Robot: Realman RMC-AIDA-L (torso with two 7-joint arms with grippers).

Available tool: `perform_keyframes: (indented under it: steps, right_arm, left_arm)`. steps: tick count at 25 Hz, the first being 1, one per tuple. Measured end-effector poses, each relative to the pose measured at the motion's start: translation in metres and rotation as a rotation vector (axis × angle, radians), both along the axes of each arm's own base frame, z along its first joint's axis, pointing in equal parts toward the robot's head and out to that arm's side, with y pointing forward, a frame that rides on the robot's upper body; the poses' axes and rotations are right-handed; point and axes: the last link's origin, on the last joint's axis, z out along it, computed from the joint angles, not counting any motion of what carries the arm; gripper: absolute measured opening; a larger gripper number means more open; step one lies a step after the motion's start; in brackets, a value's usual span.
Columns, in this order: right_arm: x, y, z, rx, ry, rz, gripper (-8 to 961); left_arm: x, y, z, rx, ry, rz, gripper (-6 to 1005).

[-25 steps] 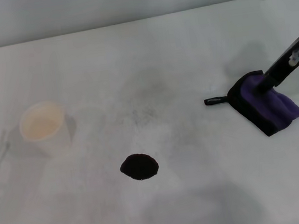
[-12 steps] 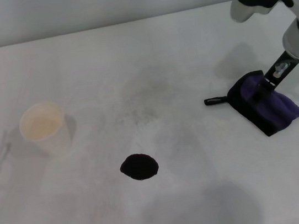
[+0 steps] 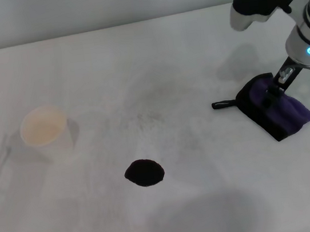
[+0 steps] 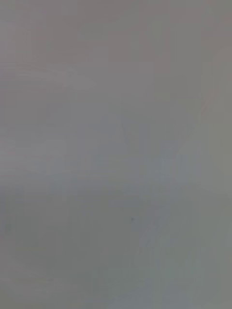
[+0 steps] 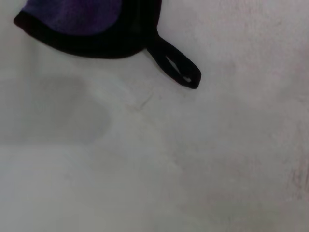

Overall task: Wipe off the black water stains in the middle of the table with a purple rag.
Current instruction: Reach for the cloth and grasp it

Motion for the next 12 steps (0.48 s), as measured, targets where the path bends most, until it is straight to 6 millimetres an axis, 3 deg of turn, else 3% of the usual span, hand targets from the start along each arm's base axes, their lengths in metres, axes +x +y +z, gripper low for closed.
perform_keyframes:
  steps: [6,12]
  right_arm:
    - [0.0002,0.0021,-0.0076,-0.035,-0.034,-0.005,723]
    - [0.0012,0.0040,-0.0089,-0.048,-0.059,-0.010,527]
  left_arm:
    - [0.0007,0.0019,-0.0015,-0.007,0.000,0.001,885]
    - [0.0006,0.0047,-0.0030,-0.014,0.003,0.008,883]
